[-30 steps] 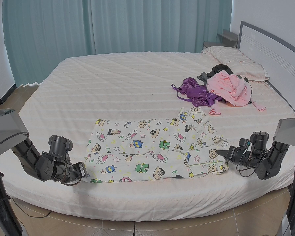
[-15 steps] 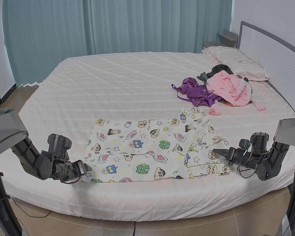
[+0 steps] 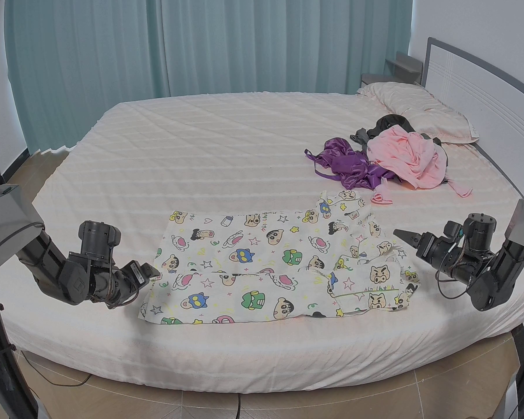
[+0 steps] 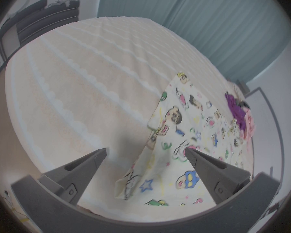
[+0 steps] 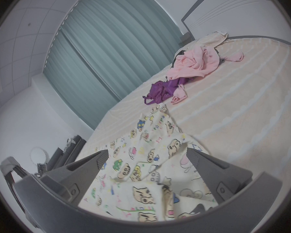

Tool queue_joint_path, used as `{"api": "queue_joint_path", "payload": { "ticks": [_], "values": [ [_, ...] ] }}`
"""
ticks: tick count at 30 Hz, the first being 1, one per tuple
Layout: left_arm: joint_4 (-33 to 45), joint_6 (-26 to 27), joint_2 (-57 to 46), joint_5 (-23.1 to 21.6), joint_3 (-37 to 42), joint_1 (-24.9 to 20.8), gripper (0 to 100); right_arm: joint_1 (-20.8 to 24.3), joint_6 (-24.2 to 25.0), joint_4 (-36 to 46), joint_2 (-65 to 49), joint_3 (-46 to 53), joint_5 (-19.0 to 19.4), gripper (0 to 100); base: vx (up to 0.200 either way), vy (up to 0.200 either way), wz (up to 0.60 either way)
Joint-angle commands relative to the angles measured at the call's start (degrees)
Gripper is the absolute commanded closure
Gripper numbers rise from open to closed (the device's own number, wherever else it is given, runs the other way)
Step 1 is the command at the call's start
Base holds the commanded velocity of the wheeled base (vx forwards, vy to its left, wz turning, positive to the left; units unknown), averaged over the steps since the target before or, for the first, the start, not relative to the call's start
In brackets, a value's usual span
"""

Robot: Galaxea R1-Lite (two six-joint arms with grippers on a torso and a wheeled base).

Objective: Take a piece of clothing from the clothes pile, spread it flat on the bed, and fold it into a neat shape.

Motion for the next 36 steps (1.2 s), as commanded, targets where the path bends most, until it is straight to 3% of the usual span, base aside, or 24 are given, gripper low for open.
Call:
{"api": "queue_joint_path", "payload": {
  "ticks": [1, 8, 14, 20, 28, 31, 36],
  "values": [
    [-0.36, -3.69, 0.23, -0.35, -2.95, 0.16, 0, 3.75, 4.18, 0.22, -5.29, 1.53, -0.36, 0, 0.000, 0.000, 0.00],
    [-0.36, -9.06, 0.14, -0.44, -5.06, -0.37, 0, 10.78, 5.85, 0.04, -2.13, 1.97, -2.65, 0, 0.000, 0.000, 0.00],
    [-0.36, -13.36, 0.23, -0.44, -5.50, -3.18, 0, 13.60, 6.29, -0.04, -0.63, 2.06, -4.75, 0, 0.000, 0.000, 0.00],
    [-0.36, -15.30, 0.49, -0.35, -5.15, -5.12, 0, 15.62, 12.53, 0.31, 0.33, 2.33, -4.84, 0, 0.000, 0.000, 0.00],
    [-5.46, -18.28, 4.36, -0.09, -5.32, -6.96, 0, 12.81, 12.35, 0.13, 6.57, 1.36, -5.11, 0, 0.000, 0.000, 0.00],
    [-13.99, -21.71, 7.53, 0.18, -4.53, -7.93, 0, 8.41, 11.56, 0.31, 9.74, -1.63, -5.02, 0, 0.000, 0.000, 0.00],
    [-15.48, -21.98, 9.46, 1.23, -4.97, -8.19, 0, 6.48, 11.30, 0.31, 11.32, -2.77, -4.93, 0, 0.000, 0.000, 0.00]
  ]
}}
